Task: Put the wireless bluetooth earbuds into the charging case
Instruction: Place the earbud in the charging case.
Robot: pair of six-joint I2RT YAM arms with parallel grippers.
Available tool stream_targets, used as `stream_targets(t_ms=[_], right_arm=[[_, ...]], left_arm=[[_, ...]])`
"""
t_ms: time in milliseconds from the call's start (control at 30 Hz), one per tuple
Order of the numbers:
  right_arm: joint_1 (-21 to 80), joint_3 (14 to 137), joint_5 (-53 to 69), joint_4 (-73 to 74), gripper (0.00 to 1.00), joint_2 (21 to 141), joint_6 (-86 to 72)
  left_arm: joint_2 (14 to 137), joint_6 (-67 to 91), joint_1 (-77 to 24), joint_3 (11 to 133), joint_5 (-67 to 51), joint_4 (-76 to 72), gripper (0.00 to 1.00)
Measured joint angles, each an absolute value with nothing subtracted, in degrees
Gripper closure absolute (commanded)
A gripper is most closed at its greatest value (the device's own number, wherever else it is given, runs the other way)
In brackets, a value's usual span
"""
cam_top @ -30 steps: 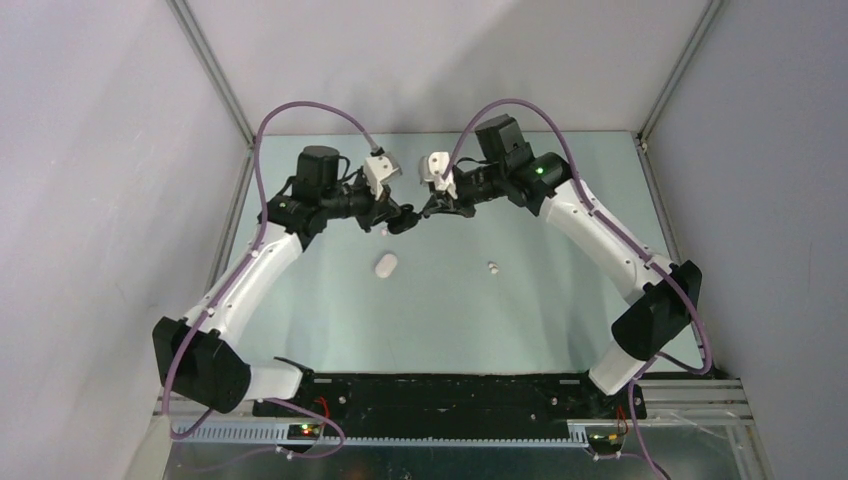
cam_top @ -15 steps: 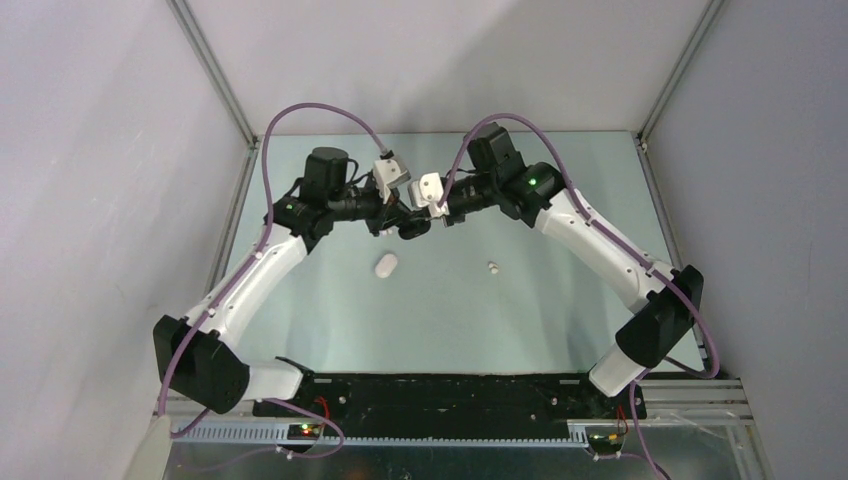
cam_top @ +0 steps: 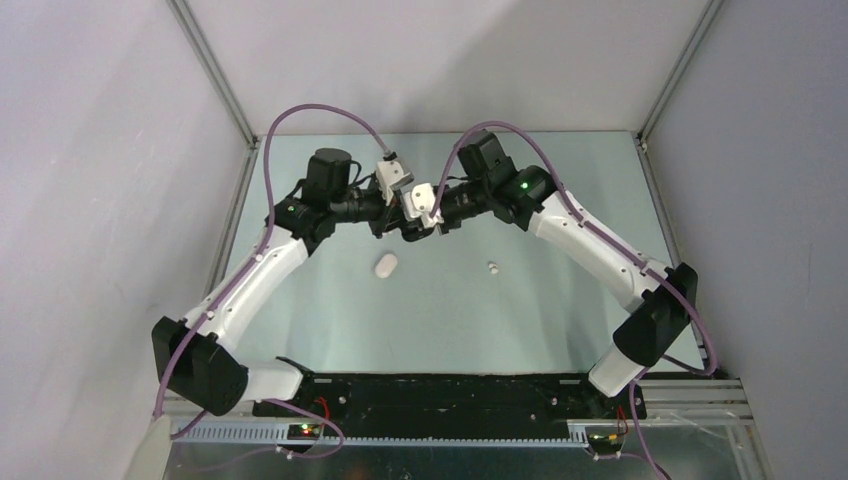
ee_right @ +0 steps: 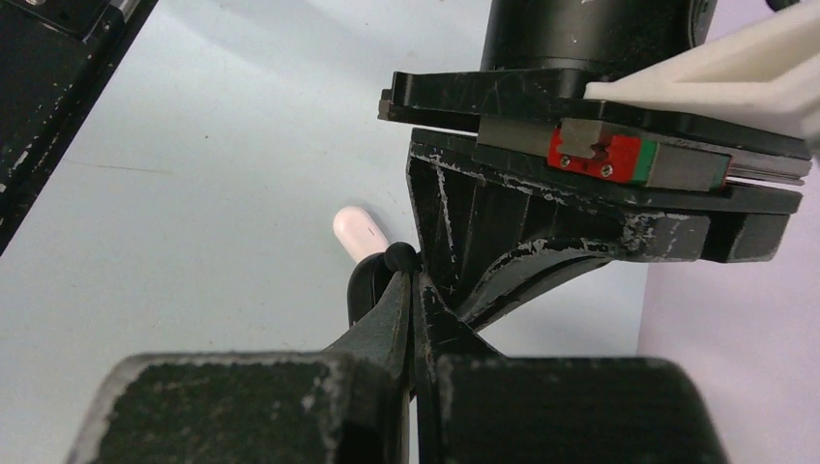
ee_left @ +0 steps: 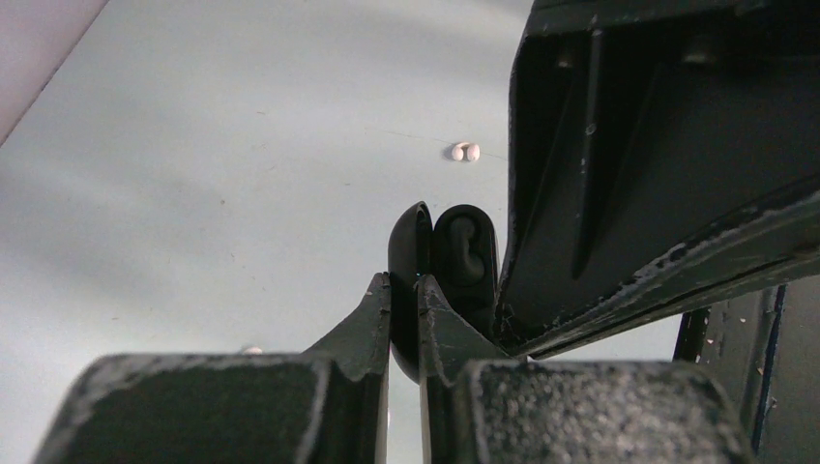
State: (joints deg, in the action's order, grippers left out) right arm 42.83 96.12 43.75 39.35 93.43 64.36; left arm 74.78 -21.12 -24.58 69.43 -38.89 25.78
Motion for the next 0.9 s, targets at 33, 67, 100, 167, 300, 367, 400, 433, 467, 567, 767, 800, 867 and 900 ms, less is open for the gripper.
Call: stream_targets(t_ms=[33,67,100,167,300,367,400,433,467,567,767,800,867,900], right_arm=[[42.9,96.1,43.5,39.6,1.0,93.5,64.6],[42.9,96.1,43.2,39.7,1.0,93.6,64.7],[42.9,96.1,43.0,39.9,1.0,93.6,64.8],[42.9,96.1,42.6,40.4,1.0,93.8,65.2],[42.9,96.1,41.9,41.5,1.0,94.4,66.2],[42.9,96.2,41.6,42.0,1.0,94.8,66.6],[43.0,96.4,41.5,42.0,1.0,95.0,66.7],[43.0,96.6,41.4,42.1,1.0,95.1,66.8],[43.0,96.7,41.3,42.2,1.0,95.2,67.0],[43.1,96.9,40.9,42.5,1.0,95.2,67.3],[43.6,97.0,39.4,41.6,1.0,95.5,66.5],[43.6,96.9,39.0,41.1,1.0,95.5,66.2],[43.8,96.5,38.2,40.1,1.0,95.5,66.0],[43.9,96.3,37.9,39.9,1.0,95.5,65.8]], left_arm=[[74.8,-21.3,-24.7,69.4,-38.8,25.8,1.0],[74.8,-21.5,-24.8,69.4,-38.7,25.8,1.0],[74.8,-21.5,-24.9,69.4,-38.5,25.8,1.0],[74.7,-21.7,-24.9,69.4,-38.0,25.8,1.0],[74.5,-22.2,-24.9,69.4,-37.5,25.8,1.0],[74.5,-22.5,-24.9,69.4,-37.1,25.9,1.0],[74.5,-22.5,-24.9,69.4,-37.0,25.9,1.0],[74.5,-22.5,-24.9,69.4,-36.7,26.0,1.0],[74.5,-22.5,-24.9,69.4,-36.6,26.0,1.0],[74.5,-22.5,-24.9,69.4,-36.4,26.0,1.0],[74.5,-22.5,-24.9,69.4,-36.4,26.1,1.0],[74.5,-22.5,-24.9,69.4,-36.4,26.0,1.0],[74.5,-22.5,-24.9,69.4,-36.5,25.9,1.0],[74.5,-22.5,-24.9,69.4,-36.4,25.8,1.0]])
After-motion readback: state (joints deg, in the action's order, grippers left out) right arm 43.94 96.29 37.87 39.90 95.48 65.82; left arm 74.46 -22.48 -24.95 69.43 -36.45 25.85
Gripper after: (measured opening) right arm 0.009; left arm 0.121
